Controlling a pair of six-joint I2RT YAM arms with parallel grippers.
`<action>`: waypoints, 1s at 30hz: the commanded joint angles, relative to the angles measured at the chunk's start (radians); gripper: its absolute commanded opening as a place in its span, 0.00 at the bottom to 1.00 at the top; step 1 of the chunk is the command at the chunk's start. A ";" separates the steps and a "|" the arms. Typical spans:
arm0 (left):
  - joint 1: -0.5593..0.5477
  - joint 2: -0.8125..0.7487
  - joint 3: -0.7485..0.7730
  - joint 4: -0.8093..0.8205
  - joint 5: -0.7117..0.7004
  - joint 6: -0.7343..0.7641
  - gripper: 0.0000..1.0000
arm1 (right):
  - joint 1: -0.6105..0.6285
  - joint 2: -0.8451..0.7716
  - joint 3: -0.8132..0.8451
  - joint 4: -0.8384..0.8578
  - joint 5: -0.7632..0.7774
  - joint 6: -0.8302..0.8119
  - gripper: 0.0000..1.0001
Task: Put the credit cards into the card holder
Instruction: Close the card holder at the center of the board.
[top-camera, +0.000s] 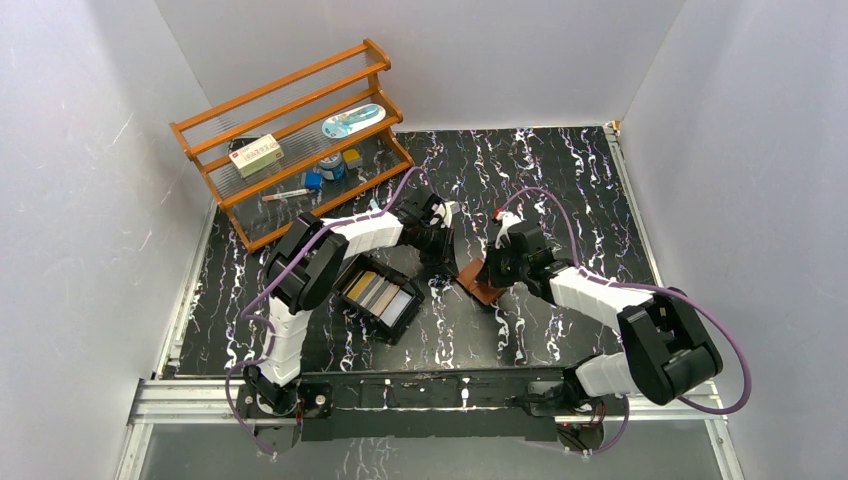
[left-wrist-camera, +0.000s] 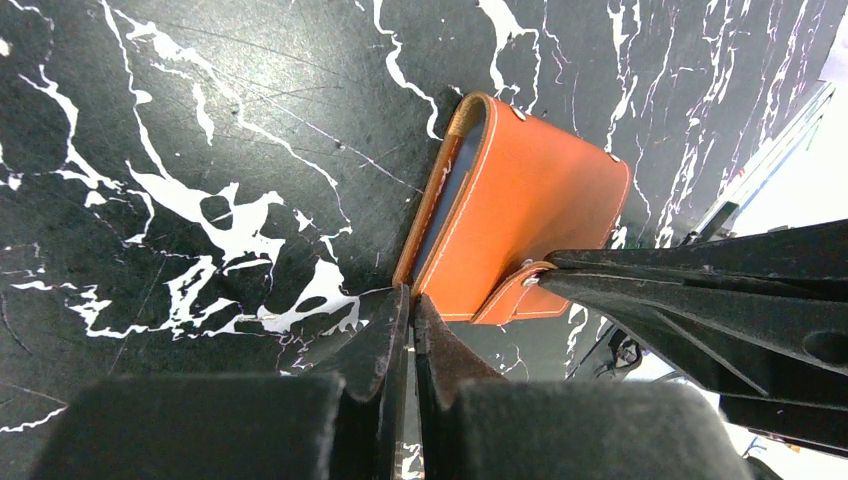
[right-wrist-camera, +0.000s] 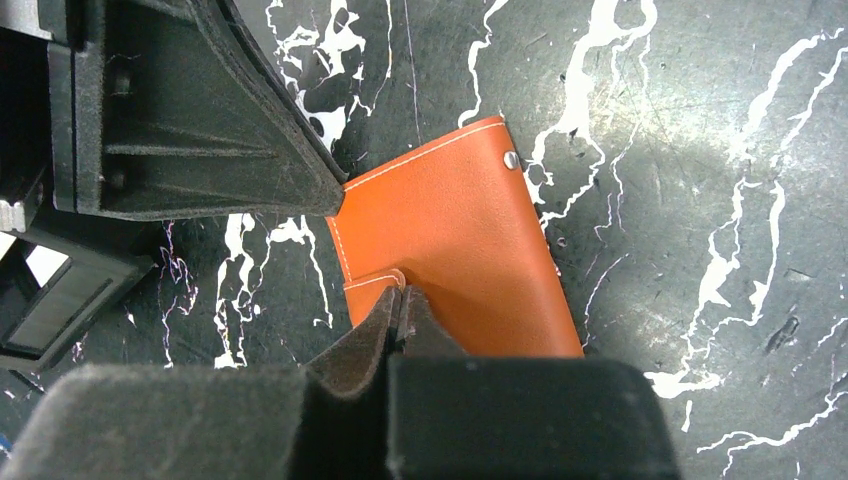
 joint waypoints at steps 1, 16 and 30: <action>0.000 0.019 0.012 -0.083 -0.055 0.031 0.00 | -0.015 -0.040 -0.011 -0.016 0.034 0.006 0.00; -0.001 0.015 0.017 -0.085 -0.054 0.031 0.00 | -0.017 0.035 -0.021 -0.019 0.058 0.030 0.00; 0.010 -0.003 0.035 -0.117 -0.101 0.065 0.00 | -0.014 0.081 -0.039 -0.072 0.122 0.113 0.00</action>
